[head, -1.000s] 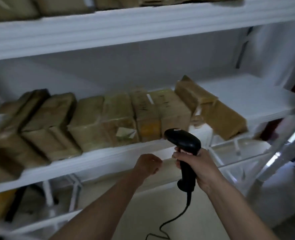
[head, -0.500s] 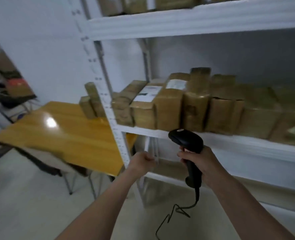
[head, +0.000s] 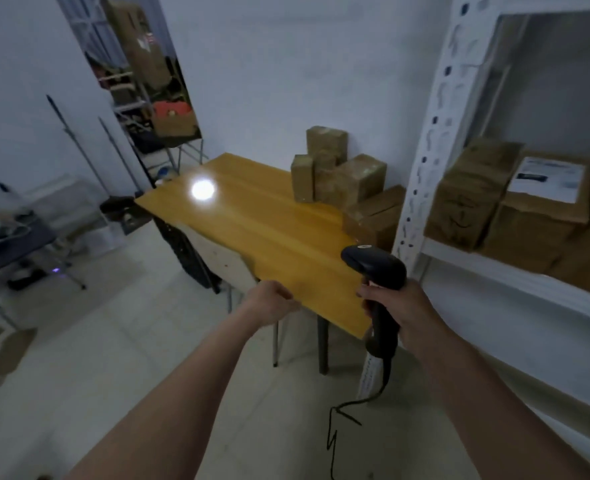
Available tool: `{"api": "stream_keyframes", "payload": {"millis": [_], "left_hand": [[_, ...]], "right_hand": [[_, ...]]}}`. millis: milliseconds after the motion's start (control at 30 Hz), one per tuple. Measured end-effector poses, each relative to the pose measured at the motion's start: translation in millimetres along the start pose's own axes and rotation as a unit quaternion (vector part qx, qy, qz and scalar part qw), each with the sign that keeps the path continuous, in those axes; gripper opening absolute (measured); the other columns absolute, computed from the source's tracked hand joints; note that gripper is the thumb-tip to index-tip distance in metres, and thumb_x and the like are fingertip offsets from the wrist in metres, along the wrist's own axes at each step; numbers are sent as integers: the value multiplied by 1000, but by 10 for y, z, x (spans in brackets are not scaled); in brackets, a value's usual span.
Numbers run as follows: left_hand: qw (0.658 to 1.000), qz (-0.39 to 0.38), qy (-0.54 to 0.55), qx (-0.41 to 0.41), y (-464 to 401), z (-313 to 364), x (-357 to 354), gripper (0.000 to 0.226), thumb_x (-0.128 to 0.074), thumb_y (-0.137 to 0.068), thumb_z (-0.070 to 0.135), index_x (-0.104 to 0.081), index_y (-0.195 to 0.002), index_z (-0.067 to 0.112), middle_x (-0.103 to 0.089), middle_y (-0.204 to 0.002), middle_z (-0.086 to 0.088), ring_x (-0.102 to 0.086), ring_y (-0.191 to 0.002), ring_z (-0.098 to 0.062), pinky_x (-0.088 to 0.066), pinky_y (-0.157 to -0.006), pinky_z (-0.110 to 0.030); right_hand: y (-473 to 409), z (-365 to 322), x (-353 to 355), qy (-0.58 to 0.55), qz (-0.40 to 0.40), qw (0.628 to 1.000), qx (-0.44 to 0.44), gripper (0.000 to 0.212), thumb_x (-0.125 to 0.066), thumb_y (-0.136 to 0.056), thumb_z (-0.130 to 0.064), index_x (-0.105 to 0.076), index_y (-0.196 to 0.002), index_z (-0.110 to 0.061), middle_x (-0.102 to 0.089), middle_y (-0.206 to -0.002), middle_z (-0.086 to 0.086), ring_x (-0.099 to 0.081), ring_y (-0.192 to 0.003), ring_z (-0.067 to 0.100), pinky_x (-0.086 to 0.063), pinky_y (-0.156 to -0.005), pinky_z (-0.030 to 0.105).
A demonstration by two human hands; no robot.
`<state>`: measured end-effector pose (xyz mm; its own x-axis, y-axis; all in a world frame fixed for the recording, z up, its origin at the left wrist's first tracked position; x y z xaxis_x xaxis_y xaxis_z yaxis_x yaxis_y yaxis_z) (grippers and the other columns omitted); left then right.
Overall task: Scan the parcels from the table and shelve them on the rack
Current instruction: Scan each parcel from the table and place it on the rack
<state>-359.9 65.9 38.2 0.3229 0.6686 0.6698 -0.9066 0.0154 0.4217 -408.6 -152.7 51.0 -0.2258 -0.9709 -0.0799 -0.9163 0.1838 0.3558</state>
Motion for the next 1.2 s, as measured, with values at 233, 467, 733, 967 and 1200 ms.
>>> {"api": "stream_keyframes", "payload": {"millis": [233,467,733,967,1200], "left_hand": [[1000,-8,24,2,-319,-216,340,29,-67,-89,32,-66,-111,13,-66,-107,-6,-62,-105,-22,-52,-89,-35],[999,-4,50,11,-1031,-250,772,36,-69,-88,34,-64,-115,11,-64,-113,-9,-61,-107,-25,-52,-94,-40],[999,-34,38,-5,-2176,259,1159,35,-69,-89,35,-61,-115,13,-64,-95,-5,-64,-95,-23,-54,-85,-39],[999,-39,-4,-32,-3066,637,1418,40,-66,-91,33,-58,-124,11,-61,-118,-11,-61,-106,-28,-51,-94,-44],[995,-59,-41,-63,-3839,873,1533,48,-67,-90,33,-56,-130,8,-58,-127,-10,-58,-110,-26,-48,-87,-35]], "right_hand": [[-425,-53,-563,-5,-13,1000,-14,12,-73,-79,2,-66,-87,-4,-65,-78,11,-59,-65,22,-50,-60,31],[-1020,-246,-994,-10,-22,1000,-12,10,-71,-81,3,-64,-81,-4,-63,-76,12,-58,-61,21,-49,-60,31],[-1987,-635,-1326,-14,-9,1000,-12,7,-72,-81,0,-65,-81,-2,-65,-78,13,-60,-66,24,-50,-66,37],[-2741,-957,-1623,-58,-16,998,-29,11,-69,-82,3,-62,-78,-5,-64,-70,12,-57,-62,25,-48,-61,37],[-3273,-1108,-1795,-69,33,995,-61,6,-72,-82,-2,-66,-82,-3,-67,-73,12,-60,-62,22,-50,-59,33]]}}
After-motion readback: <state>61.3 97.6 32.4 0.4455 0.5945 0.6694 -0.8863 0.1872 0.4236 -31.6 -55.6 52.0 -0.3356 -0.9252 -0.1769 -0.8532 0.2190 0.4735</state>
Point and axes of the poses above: each hand's wrist, its own y-axis away from the middle knuckle, its own x-axis out of the back of the hand, z = x × y, the point moved 3 cm from there along -y, towards the middle knuckle
